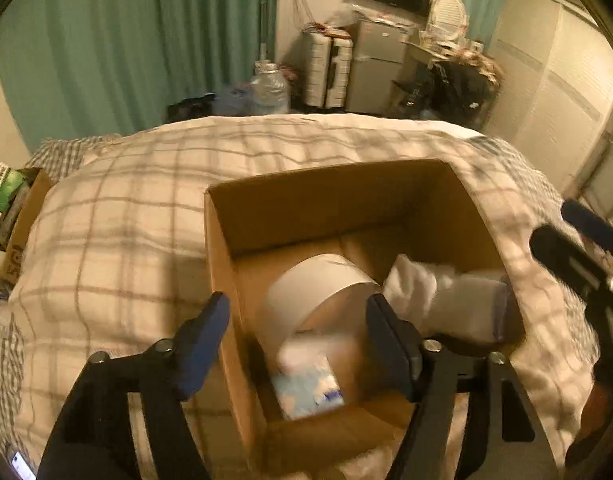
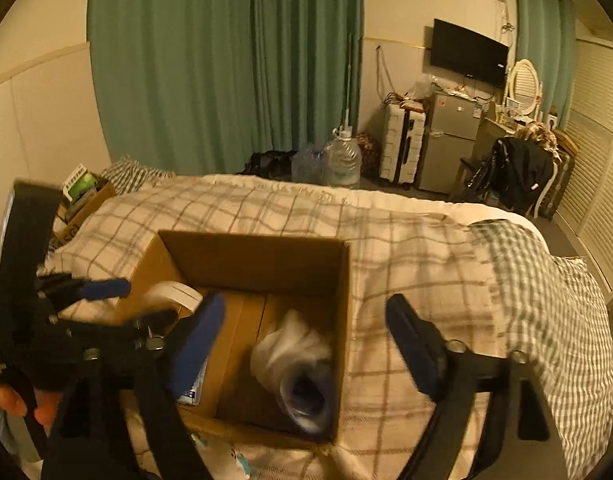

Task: Organize objects
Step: 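Carry ring and glove into the cardboard box and open both tools, then grasp the black square object with the left tool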

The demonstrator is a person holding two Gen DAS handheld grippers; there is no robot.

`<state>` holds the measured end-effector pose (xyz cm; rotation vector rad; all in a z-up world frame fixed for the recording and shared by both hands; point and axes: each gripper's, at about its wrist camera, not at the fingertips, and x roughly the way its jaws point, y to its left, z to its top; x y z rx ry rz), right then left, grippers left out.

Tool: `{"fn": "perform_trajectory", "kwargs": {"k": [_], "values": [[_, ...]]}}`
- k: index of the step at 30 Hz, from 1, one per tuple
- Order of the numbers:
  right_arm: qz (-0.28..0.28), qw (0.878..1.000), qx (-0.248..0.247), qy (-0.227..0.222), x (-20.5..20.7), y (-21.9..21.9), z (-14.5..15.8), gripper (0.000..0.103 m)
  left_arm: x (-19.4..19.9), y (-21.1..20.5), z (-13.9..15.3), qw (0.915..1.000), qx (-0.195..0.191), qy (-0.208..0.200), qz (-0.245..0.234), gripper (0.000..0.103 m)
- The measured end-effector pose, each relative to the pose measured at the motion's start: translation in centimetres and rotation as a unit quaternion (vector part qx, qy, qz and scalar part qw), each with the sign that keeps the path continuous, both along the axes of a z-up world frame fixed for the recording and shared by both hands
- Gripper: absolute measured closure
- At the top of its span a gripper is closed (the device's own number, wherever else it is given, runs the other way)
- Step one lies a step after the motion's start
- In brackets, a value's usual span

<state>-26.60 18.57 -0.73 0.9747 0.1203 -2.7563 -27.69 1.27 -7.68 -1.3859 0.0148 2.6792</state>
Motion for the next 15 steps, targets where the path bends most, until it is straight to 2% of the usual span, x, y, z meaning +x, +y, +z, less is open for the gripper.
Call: {"fn": "perform_trajectory", "kwargs": {"k": [2,4,7,10,15], "values": [[-0.006,1.0,-0.003,0.001,1.3,0.6,0.8,0.019,1.3,0.2,0.4,0.9993,-0.034,0.011,0.01,0.011],[-0.012,1.0,0.004,0.007,3.1,1.1,1.7,0.019,2.9,0.2,1.4,0.9985,-0.048,0.025,0.008,0.011],[-0.023,0.999,0.015,0.019,5.6,1.7,3.4,0.018,5.5,-0.3,3.2,0.9983,-0.044,0.038,0.009,0.01],[-0.035,0.999,0.027,0.032,8.5,1.9,5.5,0.017,8.4,-0.9,4.6,0.9974,-0.038,0.059,0.018,0.005],[-0.05,0.997,0.027,0.05,13.1,1.9,5.9,0.014,13.6,-1.1,4.6,0.9952,-0.023,0.084,0.043,0.005]]}}
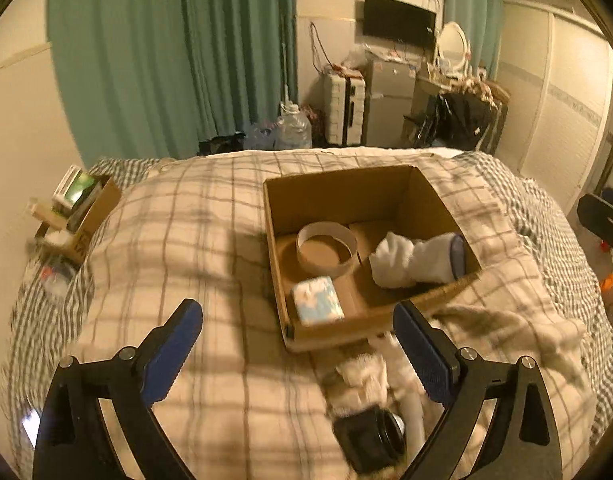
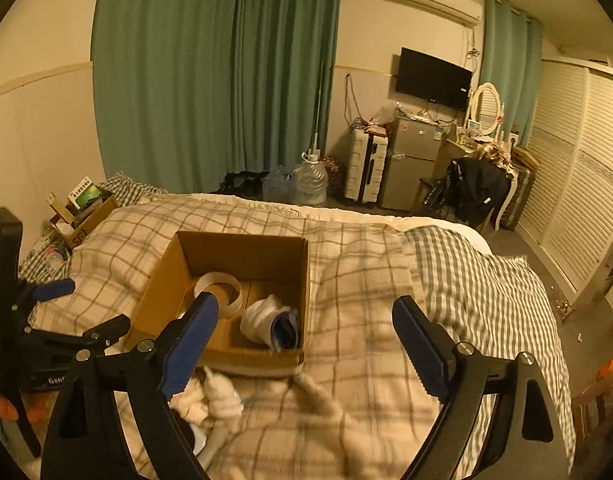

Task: Organize objects
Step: 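Grasp the black square object with the left tool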

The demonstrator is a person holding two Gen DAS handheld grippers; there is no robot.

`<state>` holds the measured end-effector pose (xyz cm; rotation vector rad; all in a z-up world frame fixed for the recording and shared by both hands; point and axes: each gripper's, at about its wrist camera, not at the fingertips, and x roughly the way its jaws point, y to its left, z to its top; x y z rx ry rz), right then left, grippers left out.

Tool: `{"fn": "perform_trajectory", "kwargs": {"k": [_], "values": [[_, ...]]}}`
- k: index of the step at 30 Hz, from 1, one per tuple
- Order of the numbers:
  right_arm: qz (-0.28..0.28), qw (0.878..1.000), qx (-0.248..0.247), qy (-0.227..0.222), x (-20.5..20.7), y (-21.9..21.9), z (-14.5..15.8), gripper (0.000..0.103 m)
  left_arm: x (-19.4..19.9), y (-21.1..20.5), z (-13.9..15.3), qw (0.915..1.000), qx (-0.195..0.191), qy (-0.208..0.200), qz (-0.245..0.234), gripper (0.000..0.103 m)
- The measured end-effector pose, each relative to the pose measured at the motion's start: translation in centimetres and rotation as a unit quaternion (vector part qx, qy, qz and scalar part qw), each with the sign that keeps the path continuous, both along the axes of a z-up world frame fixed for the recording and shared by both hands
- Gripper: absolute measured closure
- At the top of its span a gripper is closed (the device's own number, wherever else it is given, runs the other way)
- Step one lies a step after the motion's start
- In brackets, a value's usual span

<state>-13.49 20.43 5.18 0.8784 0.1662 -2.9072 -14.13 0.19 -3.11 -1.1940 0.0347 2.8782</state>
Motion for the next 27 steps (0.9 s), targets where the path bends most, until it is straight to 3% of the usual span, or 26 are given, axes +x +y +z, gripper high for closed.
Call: {"fn": "perform_trajectory", "kwargs": {"k": [4,7,11,16,18,20,21,23,25,26,27], "values": [[-0.005,0.999,-0.028,-0.016,2.6,0.0,-3.3,0.014,2.6,0.6,-3.2,0.9996,0.019,-0.019,0.01,0.005],[-0.012,0.999,-0.009,-0.036,2.9,-0.5,-6.6,0.014,3.7,1.6,-6.3,0.9985,0.017,-0.042,0.03,0.004],[-0.017,0.997,-0.004,-0.08,2.0,-0.4,-10.6,0.014,4.0,2.8,-9.7,0.9957,0.014,-0.09,0.017,0.005],[-0.015,0.994,-0.029,-0.103,1.4,0.3,-11.8,0.014,3.4,3.7,-11.7,0.9943,-0.007,-0.105,0.015,0.006],[-0.015,0.994,-0.03,-0.104,1.3,0.4,-12.0,0.014,3.2,4.3,-12.5,0.9939,-0.006,-0.11,-0.006,0.016],[-0.015,0.994,-0.03,-0.107,1.3,0.4,-12.2,0.014,2.9,4.6,-13.5,0.9912,0.003,-0.131,-0.022,0.035],[-0.015,0.993,-0.031,-0.11,1.2,0.3,-12.2,0.014,2.9,4.6,-13.7,0.9907,0.003,-0.134,-0.024,0.039],[-0.011,0.993,-0.029,-0.111,1.3,0.0,-12.2,0.014,3.2,4.5,-13.2,0.9913,0.012,-0.128,-0.027,0.061],[-0.005,0.994,-0.033,-0.104,1.7,0.0,-11.9,0.014,3.8,3.7,-12.3,0.9924,0.036,-0.116,-0.022,0.066],[-0.002,0.994,-0.035,-0.103,1.8,-0.1,-11.9,0.014,4.0,3.2,-11.8,0.9923,0.048,-0.113,-0.017,0.082],[0.0,0.994,-0.034,-0.104,1.7,-0.2,-11.9,0.014,4.0,2.6,-11.5,0.992,0.053,-0.114,-0.011,0.092]]}}
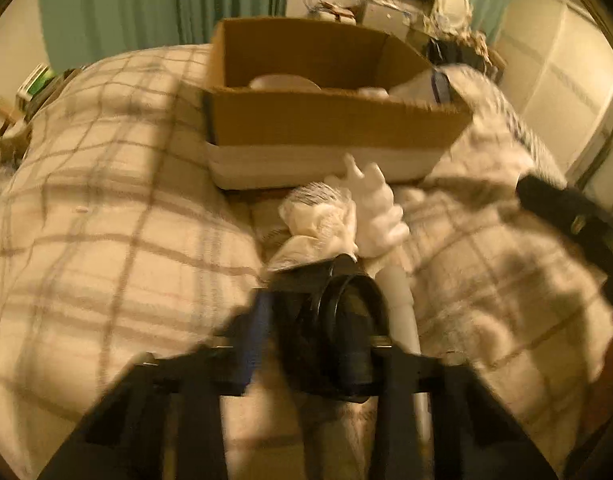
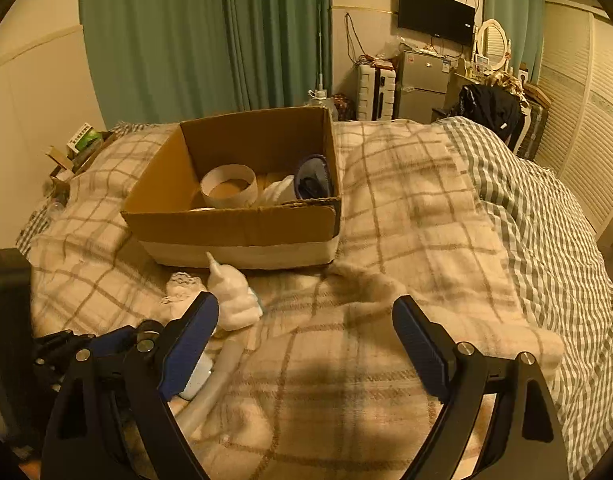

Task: Organize objects
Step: 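Grasp the black square object with the left tool, then grasp the white lacy item with the right tool while the left tool holds the black object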

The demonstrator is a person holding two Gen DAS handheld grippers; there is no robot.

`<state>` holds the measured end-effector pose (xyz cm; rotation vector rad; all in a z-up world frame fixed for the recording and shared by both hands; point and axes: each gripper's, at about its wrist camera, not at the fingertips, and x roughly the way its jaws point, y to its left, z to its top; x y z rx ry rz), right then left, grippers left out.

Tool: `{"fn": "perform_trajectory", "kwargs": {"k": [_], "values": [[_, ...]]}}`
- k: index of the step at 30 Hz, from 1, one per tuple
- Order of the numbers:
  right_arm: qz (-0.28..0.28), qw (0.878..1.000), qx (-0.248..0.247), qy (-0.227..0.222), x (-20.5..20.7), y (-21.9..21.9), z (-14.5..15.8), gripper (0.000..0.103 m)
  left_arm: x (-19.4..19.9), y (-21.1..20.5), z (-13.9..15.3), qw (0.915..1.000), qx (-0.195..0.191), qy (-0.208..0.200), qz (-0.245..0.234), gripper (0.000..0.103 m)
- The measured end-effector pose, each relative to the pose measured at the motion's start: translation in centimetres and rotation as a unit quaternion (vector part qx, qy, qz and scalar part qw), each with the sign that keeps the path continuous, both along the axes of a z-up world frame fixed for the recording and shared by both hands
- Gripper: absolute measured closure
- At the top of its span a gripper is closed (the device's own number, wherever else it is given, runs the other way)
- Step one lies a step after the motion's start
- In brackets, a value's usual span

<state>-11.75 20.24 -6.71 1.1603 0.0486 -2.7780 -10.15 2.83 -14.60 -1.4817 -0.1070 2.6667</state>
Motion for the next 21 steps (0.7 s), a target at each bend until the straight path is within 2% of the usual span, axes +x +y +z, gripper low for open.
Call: {"fn": "perform_trajectory", "kwargs": {"k": [4,7,10,15,21], "values": [[0.014,1.0,0.005,0.003,0.3,-0.5,0.0,0.014,0.0,-3.1,2.5,0.9983,0.02,0.021,0.05,0.093],[0.023,1.0,0.013,-0.003,0.3,-0.9,-0.1,0.014,0.2,-5.1,4.4,0.9961,0.015,0.044,0.075,0.093],[0.027,0.999,0.016,0.003,0.4,-1.6,0.0,0.014,-0.3,-6.1,5.9,0.9941,-0.009,0.062,0.089,0.093],[0.058,0.998,0.016,0.001,0.2,-3.7,0.0,0.014,-1.3,-6.8,5.5,0.9927,-0.032,0.07,0.093,0.093],[0.097,0.994,0.036,-0.044,-1.3,-6.6,-2.2,0.014,-1.9,-6.8,3.0,0.9955,-0.039,0.033,0.079,0.09]]}}
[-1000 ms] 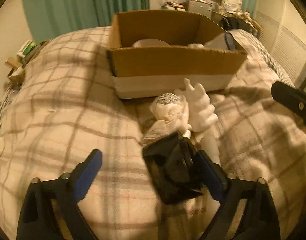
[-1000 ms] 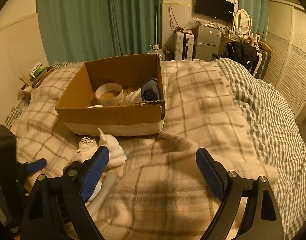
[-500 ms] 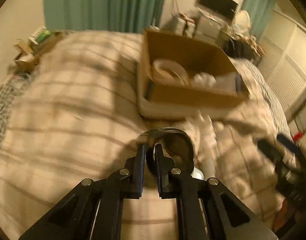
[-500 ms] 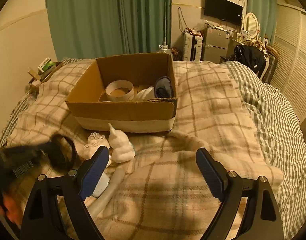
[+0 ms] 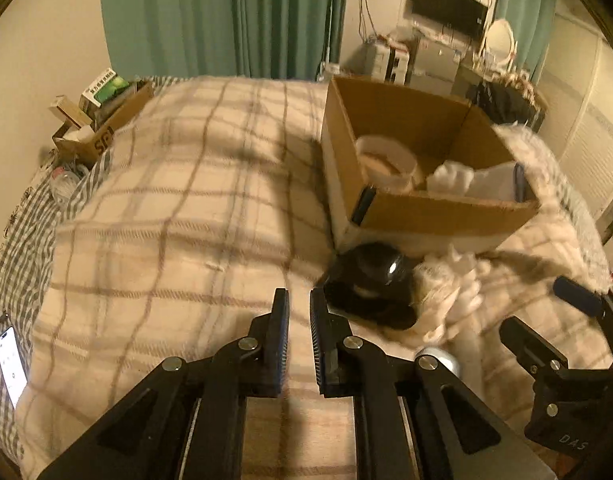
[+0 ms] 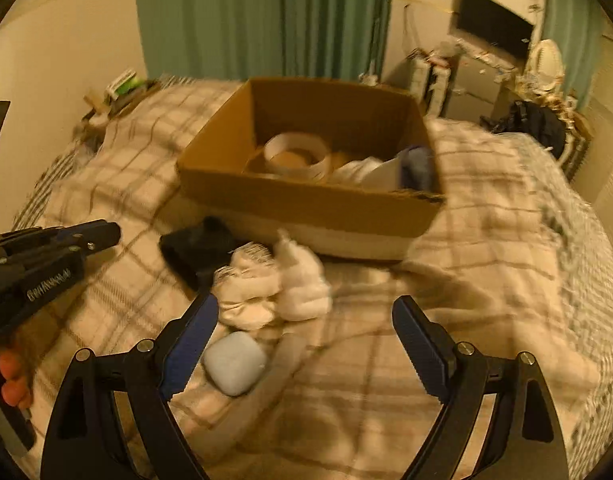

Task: Organize objects
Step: 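Grasp the white lacy item with the right tool while the left tool holds the black object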

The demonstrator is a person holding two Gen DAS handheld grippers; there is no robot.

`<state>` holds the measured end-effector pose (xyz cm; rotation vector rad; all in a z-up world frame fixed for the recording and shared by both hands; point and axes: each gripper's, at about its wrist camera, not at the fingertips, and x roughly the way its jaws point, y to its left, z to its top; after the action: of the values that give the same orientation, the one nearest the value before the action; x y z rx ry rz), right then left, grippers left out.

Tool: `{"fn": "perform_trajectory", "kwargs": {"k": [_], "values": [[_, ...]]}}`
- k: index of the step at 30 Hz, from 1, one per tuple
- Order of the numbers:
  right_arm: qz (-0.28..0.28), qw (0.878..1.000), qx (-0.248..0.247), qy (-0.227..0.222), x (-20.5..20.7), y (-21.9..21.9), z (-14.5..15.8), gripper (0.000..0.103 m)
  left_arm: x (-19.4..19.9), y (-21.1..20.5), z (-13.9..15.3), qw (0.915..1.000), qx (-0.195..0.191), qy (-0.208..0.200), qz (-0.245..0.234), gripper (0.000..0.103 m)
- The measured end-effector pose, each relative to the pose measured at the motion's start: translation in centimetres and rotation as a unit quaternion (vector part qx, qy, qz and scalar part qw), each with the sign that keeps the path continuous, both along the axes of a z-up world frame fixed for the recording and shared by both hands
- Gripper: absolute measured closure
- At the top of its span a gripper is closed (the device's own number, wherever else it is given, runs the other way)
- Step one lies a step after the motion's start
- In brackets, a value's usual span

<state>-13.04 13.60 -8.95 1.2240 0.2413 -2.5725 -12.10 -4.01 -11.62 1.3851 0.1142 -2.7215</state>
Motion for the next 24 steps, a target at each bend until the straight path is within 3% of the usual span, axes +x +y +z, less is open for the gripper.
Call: {"fn": "perform_trajectory", "kwargs": {"k": [3,5,6,7,10,11,12,15,20,24], "values": [[0.034,0.998,0.007,-0.043,-1.3,-2.0,-1.8,0.014,-0.5,-0.6,-0.9,0.9995,0.012,-0.028,0.0,0.076],[0.051,0.995,0.019,-0.081,-2.3,-3.6,-3.9,0.014,-0.5,-1.0,-1.1,0.9995,0.016,-0.026,0.005,0.039],[0.052,0.994,0.023,-0.09,-2.7,-4.0,-4.6,0.016,-0.3,-1.2,-1.0,0.9997,0.012,-0.02,0.01,0.035],[0.054,0.993,0.029,-0.099,-3.1,-4.5,-5.4,0.018,-0.2,-1.2,-1.0,0.9997,0.01,-0.017,0.012,0.034],[0.054,0.992,0.043,-0.103,-3.7,-5.5,-6.5,0.045,-0.1,-1.1,-1.1,0.9997,0.014,-0.019,0.007,0.031],[0.054,0.993,0.041,-0.102,-3.7,-5.5,-6.5,0.071,-0.1,-1.0,-1.2,0.9997,0.012,-0.02,0.007,0.03],[0.054,0.993,0.037,-0.101,-3.6,-5.3,-6.5,0.086,-0.1,-0.8,-1.3,0.9997,0.007,-0.021,0.006,0.03],[0.04,0.996,0.02,-0.071,-2.4,-4.1,-5.0,0.094,0.0,-0.2,-1.2,0.9998,-0.003,-0.018,0.0,0.03],[0.004,1.0,-0.03,0.006,0.4,-0.2,0.0,0.095,0.2,1.2,-0.5,0.9995,-0.023,-0.006,-0.022,0.023],[-0.029,0.998,-0.022,0.046,0.5,2.4,2.6,0.095,-0.4,3.3,-0.7,0.9979,-0.037,-0.01,-0.053,0.02]]}}
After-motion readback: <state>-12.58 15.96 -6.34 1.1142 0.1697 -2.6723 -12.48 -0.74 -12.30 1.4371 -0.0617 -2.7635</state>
